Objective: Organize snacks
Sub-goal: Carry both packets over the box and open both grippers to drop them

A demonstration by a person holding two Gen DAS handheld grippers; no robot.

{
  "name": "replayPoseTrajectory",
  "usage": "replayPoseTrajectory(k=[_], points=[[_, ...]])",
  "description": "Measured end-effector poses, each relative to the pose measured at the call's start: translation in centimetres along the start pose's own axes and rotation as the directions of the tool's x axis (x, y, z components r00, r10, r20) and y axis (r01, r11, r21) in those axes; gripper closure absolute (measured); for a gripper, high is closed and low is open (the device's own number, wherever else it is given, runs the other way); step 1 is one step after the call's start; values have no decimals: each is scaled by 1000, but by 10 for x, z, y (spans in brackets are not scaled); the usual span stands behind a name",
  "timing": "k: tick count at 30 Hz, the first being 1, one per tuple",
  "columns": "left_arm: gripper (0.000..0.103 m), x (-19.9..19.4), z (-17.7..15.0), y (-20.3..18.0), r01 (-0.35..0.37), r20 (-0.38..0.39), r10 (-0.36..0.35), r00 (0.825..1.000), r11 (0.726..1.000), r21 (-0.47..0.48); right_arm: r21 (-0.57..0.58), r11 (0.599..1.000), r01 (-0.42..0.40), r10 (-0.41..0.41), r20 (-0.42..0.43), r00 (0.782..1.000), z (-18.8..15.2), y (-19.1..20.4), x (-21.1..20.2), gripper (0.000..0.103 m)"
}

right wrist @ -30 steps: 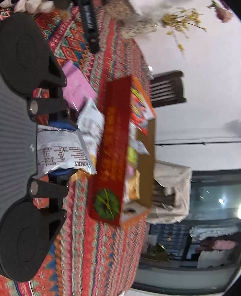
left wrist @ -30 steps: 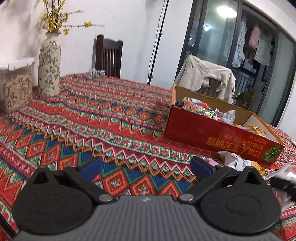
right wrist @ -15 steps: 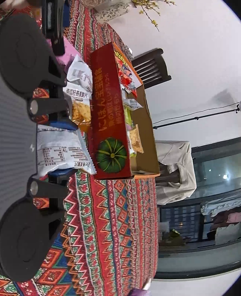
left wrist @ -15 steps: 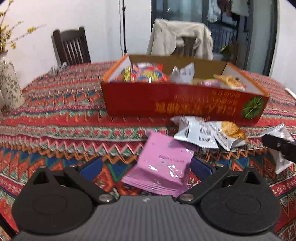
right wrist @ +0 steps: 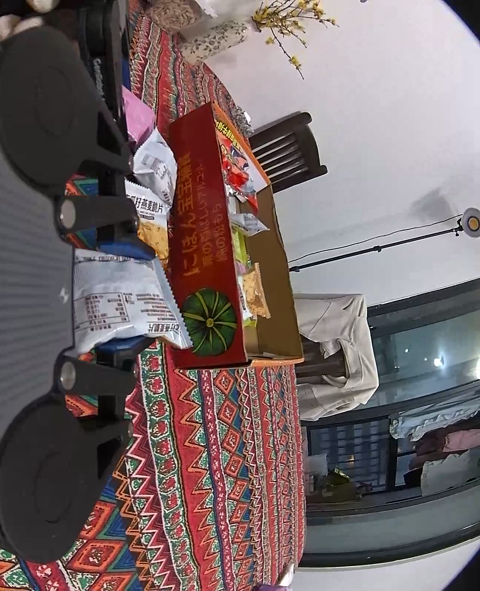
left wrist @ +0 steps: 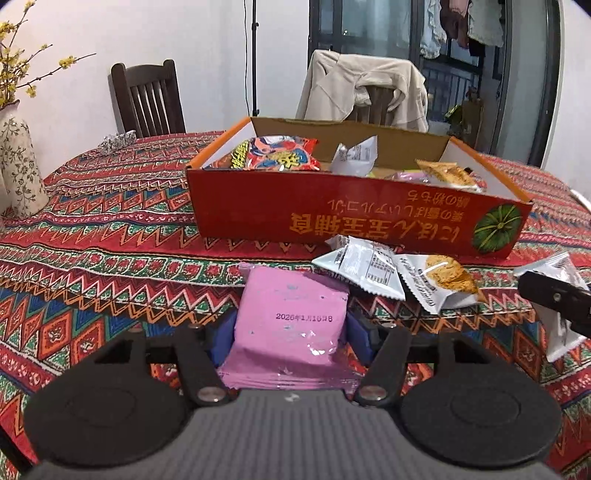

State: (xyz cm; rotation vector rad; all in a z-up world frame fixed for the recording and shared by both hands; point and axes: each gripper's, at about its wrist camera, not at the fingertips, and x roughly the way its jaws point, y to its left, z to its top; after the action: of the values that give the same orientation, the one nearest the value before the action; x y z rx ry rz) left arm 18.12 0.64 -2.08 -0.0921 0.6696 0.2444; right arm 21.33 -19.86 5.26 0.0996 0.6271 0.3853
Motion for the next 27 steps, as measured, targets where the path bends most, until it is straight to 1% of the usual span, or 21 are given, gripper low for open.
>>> replayPoseTrajectory(k=[3,10,12,17,20,23,27], points=[[40,-12,2,5,-10,40,10,999,1000,-11,-7,1000,7,-7,16,1000,3,3,-5,62],[40,-41,22,16,30,131,-24,991,999,-42,-31,999,17,-15,57,998,22,13,-20,62],[40,-45,29,16,44,143,-36,989,998,-51,-39,999,24,-21,67,998,31,18,-19,62],[40,-48,56,10,74,193,-61,979,995,-61,-45,998,31,-27,88,996,55,28,-13,62],[40,-46,71,4,88,217,-75,973,995,-51,-55,998,42,-37,98,995,70,33,-5,62],[40,-41,88,0,89,245,-75,967,995,-46,-67,997,49,-42,112,993,86,38,4,62],[40,-28,110,-6,97,258,-78,963,993,-61,-86,994,60,-49,124,991,106,44,19,62]])
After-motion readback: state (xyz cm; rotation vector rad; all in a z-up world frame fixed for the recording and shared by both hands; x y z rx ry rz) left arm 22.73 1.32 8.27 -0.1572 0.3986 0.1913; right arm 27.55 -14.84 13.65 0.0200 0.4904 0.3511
